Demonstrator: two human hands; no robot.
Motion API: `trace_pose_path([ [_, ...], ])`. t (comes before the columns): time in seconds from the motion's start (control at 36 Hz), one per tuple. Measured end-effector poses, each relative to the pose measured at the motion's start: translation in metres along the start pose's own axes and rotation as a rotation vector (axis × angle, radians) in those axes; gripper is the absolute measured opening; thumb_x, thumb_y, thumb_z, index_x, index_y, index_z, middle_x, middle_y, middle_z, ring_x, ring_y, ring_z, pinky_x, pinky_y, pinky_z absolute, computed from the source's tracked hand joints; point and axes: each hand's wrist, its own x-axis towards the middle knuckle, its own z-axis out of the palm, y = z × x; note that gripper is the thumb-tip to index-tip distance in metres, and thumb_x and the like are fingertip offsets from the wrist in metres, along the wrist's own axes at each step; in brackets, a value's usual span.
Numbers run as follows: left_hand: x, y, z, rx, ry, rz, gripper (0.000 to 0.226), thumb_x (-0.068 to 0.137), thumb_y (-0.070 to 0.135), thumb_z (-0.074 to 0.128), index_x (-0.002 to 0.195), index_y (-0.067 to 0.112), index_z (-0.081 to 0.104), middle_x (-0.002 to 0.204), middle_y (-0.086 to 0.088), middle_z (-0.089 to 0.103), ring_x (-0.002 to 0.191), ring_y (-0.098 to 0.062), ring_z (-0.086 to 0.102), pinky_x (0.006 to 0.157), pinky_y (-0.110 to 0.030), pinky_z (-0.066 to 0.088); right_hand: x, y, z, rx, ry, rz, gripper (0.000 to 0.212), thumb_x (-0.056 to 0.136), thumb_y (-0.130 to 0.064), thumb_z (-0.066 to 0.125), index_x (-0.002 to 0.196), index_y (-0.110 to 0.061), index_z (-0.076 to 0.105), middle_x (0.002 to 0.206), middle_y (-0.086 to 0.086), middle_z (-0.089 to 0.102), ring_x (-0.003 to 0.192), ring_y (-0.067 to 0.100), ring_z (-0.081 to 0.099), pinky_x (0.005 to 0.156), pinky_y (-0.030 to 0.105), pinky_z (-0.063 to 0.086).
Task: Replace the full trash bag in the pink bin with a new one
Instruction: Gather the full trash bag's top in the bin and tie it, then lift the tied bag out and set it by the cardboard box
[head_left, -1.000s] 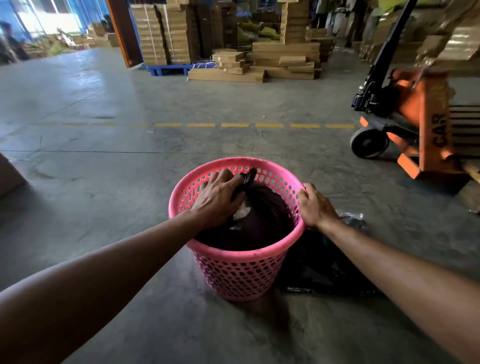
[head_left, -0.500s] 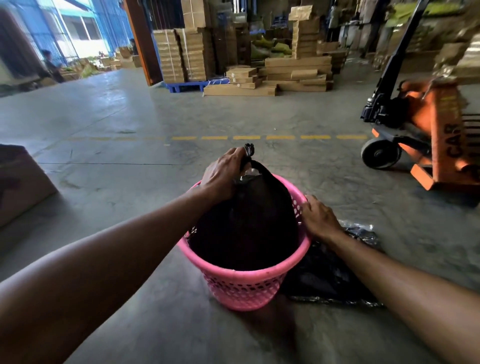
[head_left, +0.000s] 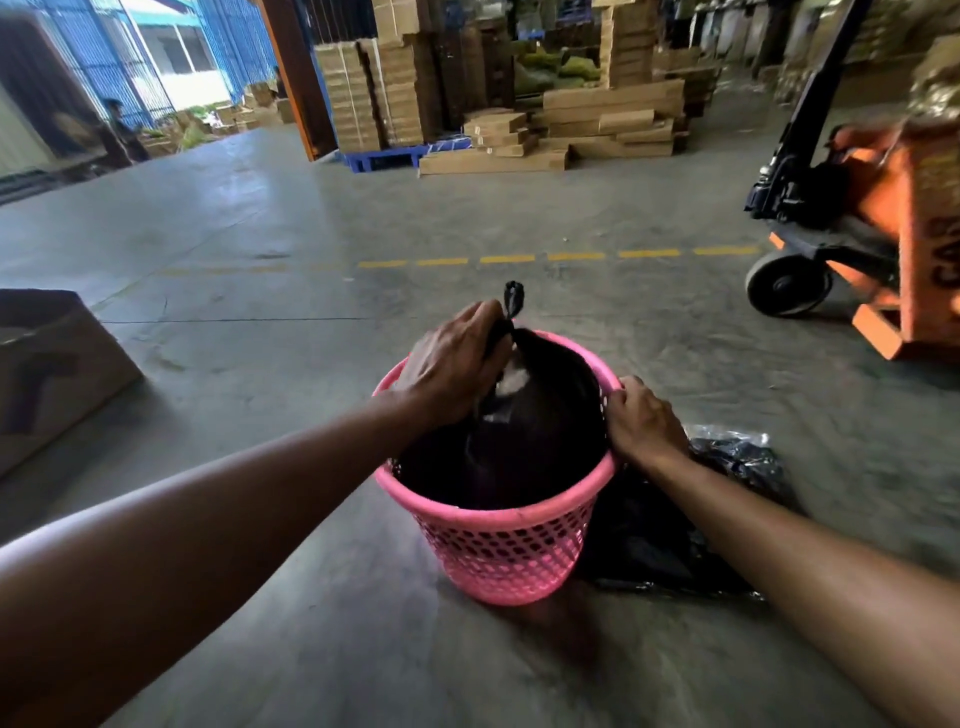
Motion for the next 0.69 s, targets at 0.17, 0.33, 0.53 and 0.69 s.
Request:
trace_pose_path([
  [0.17, 0.053, -0.015, -0.028, -0.008, -0.029, -0.143, 0.035, 0.082, 0.036, 0.056, 0.107, 0.012, 0.052, 0.104, -0.016, 0.064, 0.096, -0.039, 0.064, 0.070, -0.043, 0.046, -0.001, 0.004, 0.000, 0.026, -0.019, -0.044, 0.039, 0.101, -0.038, 0.028, 0.119, -0.014, 0.054, 0.124, 0.024, 0.064, 0.112, 0.045, 0.060, 0.086, 0.047, 0.044],
  [0.33, 0.070, -0.005, -0.051, -0.007, 0.024, -0.049, 0.020, 0.098, 0.031, 0.057, 0.101, 0.013, 0.050, 0.100, -0.013, 0.061, 0.091, -0.038, 0.059, 0.066, -0.034, 0.030, -0.001, 0.007, -0.011, -0.032, -0.086, -0.125, 0.049, 0.103, -0.042, 0.026, 0.130, -0.011, 0.052, 0.128, 0.026, 0.064, 0.114, 0.049, 0.060, 0.090, 0.049, 0.048],
  [0.53, 0.082, -0.007, -0.116, -0.230, 0.118, -0.073, 0.013, 0.099, 0.032, 0.057, 0.093, 0.024, 0.049, 0.079, 0.011, 0.055, 0.074, -0.014, 0.054, 0.061, -0.029, 0.039, -0.005, -0.048, -0.090, 0.195, 0.095, -0.327, 0.052, 0.093, -0.057, 0.029, 0.137, -0.038, 0.047, 0.099, 0.008, 0.076, 0.085, 0.030, 0.073, 0.085, 0.049, 0.053],
  [0.69, 0.086, -0.023, -0.202, -0.572, 0.189, -0.210, 0.043, 0.081, 0.038, 0.058, 0.117, 0.014, 0.064, 0.108, -0.013, 0.070, 0.096, -0.024, 0.065, 0.091, -0.039, 0.053, -0.032, -0.142, -0.129, 0.367, -0.173, -0.430, 0.096, 0.064, -0.093, 0.050, 0.146, -0.046, 0.032, 0.122, 0.000, 0.065, 0.103, 0.017, 0.068, 0.085, 0.048, 0.057],
])
